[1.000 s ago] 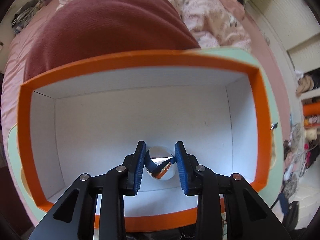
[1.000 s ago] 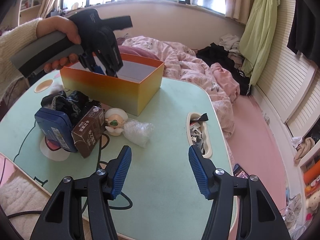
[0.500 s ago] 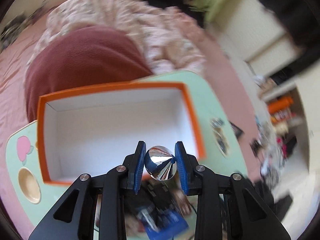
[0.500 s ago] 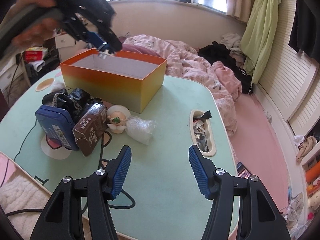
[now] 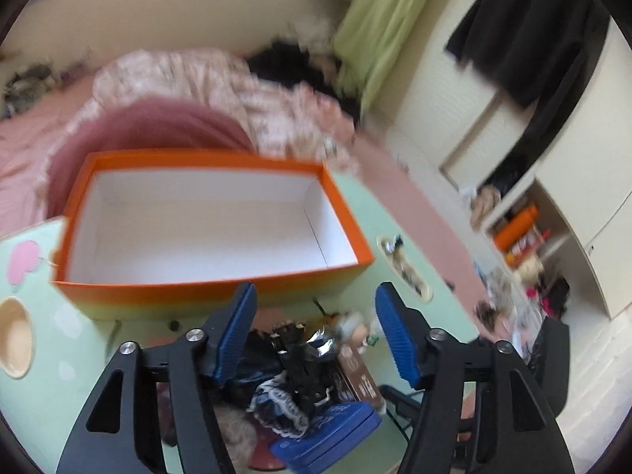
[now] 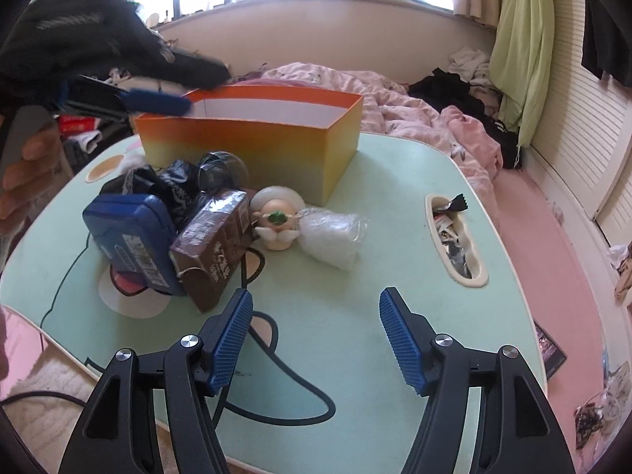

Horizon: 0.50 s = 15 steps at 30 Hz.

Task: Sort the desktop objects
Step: 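Lift the silver cone out with the left tool and set it on the table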

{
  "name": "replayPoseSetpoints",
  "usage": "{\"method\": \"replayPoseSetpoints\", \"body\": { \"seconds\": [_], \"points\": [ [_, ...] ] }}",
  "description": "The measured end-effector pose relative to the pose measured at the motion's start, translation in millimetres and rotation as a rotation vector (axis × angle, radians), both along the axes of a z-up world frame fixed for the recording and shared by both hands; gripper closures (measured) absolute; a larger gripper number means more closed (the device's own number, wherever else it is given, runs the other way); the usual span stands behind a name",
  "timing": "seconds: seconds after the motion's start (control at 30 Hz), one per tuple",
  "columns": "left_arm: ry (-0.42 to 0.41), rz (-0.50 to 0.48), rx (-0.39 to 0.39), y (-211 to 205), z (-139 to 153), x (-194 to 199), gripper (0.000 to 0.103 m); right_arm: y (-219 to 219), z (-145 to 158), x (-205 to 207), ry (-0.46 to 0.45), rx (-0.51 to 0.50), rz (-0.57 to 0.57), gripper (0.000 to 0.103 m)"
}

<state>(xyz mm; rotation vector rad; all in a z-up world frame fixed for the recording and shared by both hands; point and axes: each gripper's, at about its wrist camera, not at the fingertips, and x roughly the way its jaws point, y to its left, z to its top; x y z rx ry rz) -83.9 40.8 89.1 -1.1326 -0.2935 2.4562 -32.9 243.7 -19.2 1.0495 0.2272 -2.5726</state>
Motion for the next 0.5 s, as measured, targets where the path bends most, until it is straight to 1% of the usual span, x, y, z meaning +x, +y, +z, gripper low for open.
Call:
{"method": "replayPoseSetpoints", "body": {
  "seconds": [0.03,0.07,0.13,0.2,0.27,0.3,0.33,0.37,0.4,0.47,0.5],
  "points": [
    [0.039,0.034,-0.026,-3,4,11,0.037,0,-2,0,0.000,-0.001,-0.007,0.036],
    [0.085,0.070,-0.069,-6,8,26,0.035,-1,-6,2,-0.003,-0.003,-0.016,0.036],
    [0.164,0.101,-0.167,-8,8,60,0.029,1,-8,7,0.025,-0.021,-0.033,0.028],
    [0.203,0.113,-0.229,-10,3,87,0.024,0,-8,14,0.061,-0.016,-0.048,0.026],
    [0.237,0.140,-0.272,-14,-8,118,0.022,-2,-10,18,0.087,-0.012,-0.051,0.024],
    [0.246,0.147,-0.280,-16,-13,128,0.022,-2,-11,22,0.100,-0.017,-0.048,0.020],
    [0.251,0.174,-0.286,-20,-23,137,0.022,-3,-13,25,0.109,-0.022,-0.041,0.016],
    [0.241,0.200,-0.287,-24,-31,139,0.022,-4,-14,26,0.119,-0.028,-0.033,0.016],
    [0.208,0.235,-0.289,-26,-44,137,0.022,-4,-14,26,0.125,-0.032,-0.029,0.015],
    [0.136,0.229,-0.295,-24,-64,129,0.022,-5,-15,24,0.126,-0.043,-0.016,0.013],
    [0.118,0.223,-0.288,-23,-72,127,0.022,-6,-16,24,0.121,-0.055,0.005,0.010]
  ]
}}
